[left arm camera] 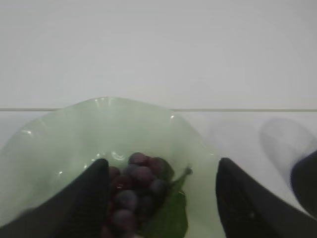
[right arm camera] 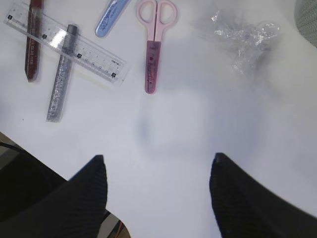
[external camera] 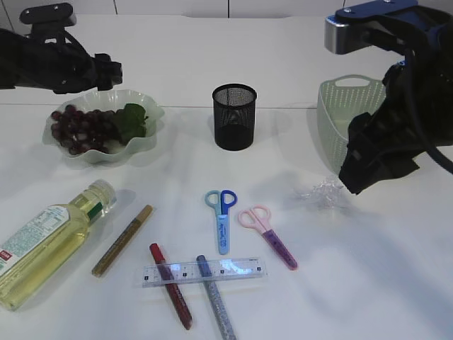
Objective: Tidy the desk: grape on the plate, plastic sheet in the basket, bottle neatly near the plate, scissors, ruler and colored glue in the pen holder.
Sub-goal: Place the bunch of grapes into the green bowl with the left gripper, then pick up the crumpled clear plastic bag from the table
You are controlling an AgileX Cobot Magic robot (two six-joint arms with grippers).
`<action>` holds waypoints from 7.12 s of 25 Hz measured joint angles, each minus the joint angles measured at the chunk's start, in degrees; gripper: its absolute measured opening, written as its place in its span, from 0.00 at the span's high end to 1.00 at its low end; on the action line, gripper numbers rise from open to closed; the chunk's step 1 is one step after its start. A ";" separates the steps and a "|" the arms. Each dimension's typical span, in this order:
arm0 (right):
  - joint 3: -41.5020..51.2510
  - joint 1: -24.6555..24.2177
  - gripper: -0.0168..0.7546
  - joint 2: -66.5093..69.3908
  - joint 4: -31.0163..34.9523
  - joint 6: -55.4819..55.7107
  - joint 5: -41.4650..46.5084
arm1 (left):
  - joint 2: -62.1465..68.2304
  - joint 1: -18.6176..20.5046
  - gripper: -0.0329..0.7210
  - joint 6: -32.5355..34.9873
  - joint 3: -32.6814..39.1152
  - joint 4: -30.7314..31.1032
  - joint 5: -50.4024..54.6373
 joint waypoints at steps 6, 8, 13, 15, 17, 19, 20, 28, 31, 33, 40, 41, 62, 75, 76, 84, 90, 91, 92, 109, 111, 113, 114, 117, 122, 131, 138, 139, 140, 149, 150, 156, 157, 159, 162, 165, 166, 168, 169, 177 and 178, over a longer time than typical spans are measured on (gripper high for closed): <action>0.00 0.00 0.32 0.00 0.00 0.00 0.00 | -4.89 -0.48 0.39 0.00 0.00 -0.11 5.25; 0.00 0.00 0.32 0.00 0.00 0.00 0.00 | -6.87 -0.63 0.39 0.00 0.00 0.36 6.65; 0.00 0.00 0.32 0.00 0.00 0.00 0.00 | -9.49 -0.86 0.40 -8.66 -0.08 10.31 14.53; 0.00 0.00 0.32 0.00 0.00 0.00 0.00 | -9.59 -0.86 0.40 -16.80 -0.08 20.83 18.40; 0.00 0.00 0.32 0.00 0.00 0.00 0.00 | -9.59 -0.86 0.40 -26.77 -0.08 31.63 22.26; 0.00 0.00 0.32 0.00 0.00 0.00 0.00 | -10.04 -0.98 0.40 -35.01 -0.08 43.13 26.32; 0.00 0.00 0.32 0.00 0.00 0.00 0.00 | -10.45 -1.08 0.40 -39.31 -0.08 47.87 27.99; 0.00 0.00 0.32 0.00 0.00 0.00 0.00 | -17.09 -3.35 0.40 -62.39 -0.08 75.32 39.06; 0.00 0.00 0.32 0.00 0.00 0.70 0.00 | -18.66 -3.44 0.40 -64.40 -0.08 76.72 44.51; 0.00 0.00 0.32 0.00 0.00 1.19 0.00 | -19.46 -3.46 0.40 -65.13 -0.08 77.59 47.38; 0.00 0.00 0.32 0.81 -4.20 -2.90 -0.84 | -24.65 -3.46 0.40 -67.87 6.27 79.08 48.76; 0.00 0.00 0.32 1.44 -4.34 -4.82 -0.73 | -25.68 -3.46 0.40 -67.94 8.40 79.08 48.76; -0.13 0.00 0.32 23.59 -12.65 -28.64 -18.05 | -40.77 -3.46 0.41 -68.35 24.11 77.06 49.10; -0.13 0.00 0.23 29.13 -23.78 -23.91 -25.85 | -40.77 -3.46 0.41 -68.35 24.11 77.06 49.32; -0.13 0.00 0.22 29.10 -24.72 -23.55 -26.31 | -40.77 -3.46 0.41 -68.39 24.11 77.06 49.32; -0.25 0.00 0.19 31.99 -26.22 -22.85 -28.50 | -40.77 -3.46 0.41 -68.39 24.11 77.06 48.32; -0.25 0.00 0.19 33.63 -26.54 -21.72 -28.89 | -40.77 -3.46 0.41 -68.49 24.11 77.06 48.22; -0.25 0.00 0.20 34.00 -26.54 -21.44 -28.89 | -40.77 -3.46 0.41 -68.49 24.11 77.06 48.22; -0.25 0.00 0.20 34.39 -26.57 -21.36 -28.89 | -40.77 -3.46 0.41 -68.49 24.11 77.06 48.22; -0.27 0.00 0.81 35.48 -27.40 -19.64 -29.29 | -40.77 -3.46 0.41 -68.49 24.11 77.06 46.77; -0.27 0.00 0.85 35.48 -27.40 -19.62 -29.29 | -40.77 -3.46 0.41 -68.49 24.11 77.06 46.77; -0.27 0.00 0.88 35.48 -27.40 -19.62 -29.29 | -40.77 -3.46 0.41 -68.49 24.11 77.06 46.77; -0.27 0.00 0.89 35.48 -27.40 -19.50 -29.29 | -40.77 -3.46 0.41 -68.49 24.11 77.06 46.77; -0.27 0.00 0.93 35.48 -27.40 -19.50 -29.29 | -40.77 -3.46 0.41 -68.49 24.11 77.06 46.77; -0.27 0.00 0.96 35.48 -27.40 -19.38 -29.29 | -40.77 -3.46 0.41 -68.49 24.11 77.06 46.77; -0.27 0.00 0.96 32.71 -27.44 -18.08 -29.29 | -40.77 -3.46 0.41 -68.49 24.11 77.06 46.77; -0.27 0.00 0.96 28.84 -27.44 -17.34 -29.29 | -40.77 -3.46 0.41 -68.49 24.11 77.06 46.77; -0.27 0.00 0.96 28.18 -27.44 -17.30 -29.29 | -40.77 -3.46 0.41 -68.49 24.11 77.06 46.77; -0.27 0.00 0.96 27.55 -27.44 -17.30 -29.29 | -40.77 -3.46 0.41 -68.49 24.11 77.06 46.77; -0.27 0.00 0.96 25.30 -26.89 -17.17 -29.29 | -40.77 -3.46 0.41 -68.49 24.11 76.96 46.77; -0.27 0.00 0.96 25.30 -26.12 -17.17 -29.44 | -40.77 -3.46 0.41 -68.49 24.11 76.96 46.77; -0.27 0.00 0.42 25.30 -22.26 -17.08 -31.45 | -40.77 -3.46 0.41 -68.49 24.11 76.96 46.77; -0.27 0.00 0.32 25.30 -21.86 -17.08 -31.45 | -40.77 -3.46 0.41 -68.49 24.11 76.96 46.77; -0.27 0.00 0.24 25.53 -21.35 -17.08 -31.45 | -40.77 -3.46 0.41 -68.49 24.11 76.96 46.77; -0.27 0.00 0.21 26.78 -19.43 -17.04 -31.45 | -40.77 -3.46 0.41 -68.49 24.11 76.96 46.77; -0.27 0.00 0.21 28.50 -17.79 -16.83 -31.45 | -40.77 -3.46 0.41 -68.49 24.11 76.96 46.77; -0.27 0.00 0.21 28.94 -17.67 -16.83 -31.45 | -40.77 -3.46 0.41 -68.49 24.11 76.96 46.69; -0.48 0.00 0.21 30.18 -17.45 -16.83 -31.06 | -40.77 -3.46 0.41 -68.49 24.11 76.96 46.51; -0.87 0.00 0.21 30.75 -17.32 -16.83 -30.93 | -40.77 -3.46 0.41 -68.49 24.11 76.96 46.23; -4.64 0.00 0.21 35.04 -17.32 -15.63 -29.02 | -40.77 -3.46 0.41 -68.49 24.11 76.96 45.62; -5.34 0.00 0.21 35.74 -17.32 -15.35 -28.63 | -40.77 -3.46 0.41 -68.49 24.11 76.96 45.62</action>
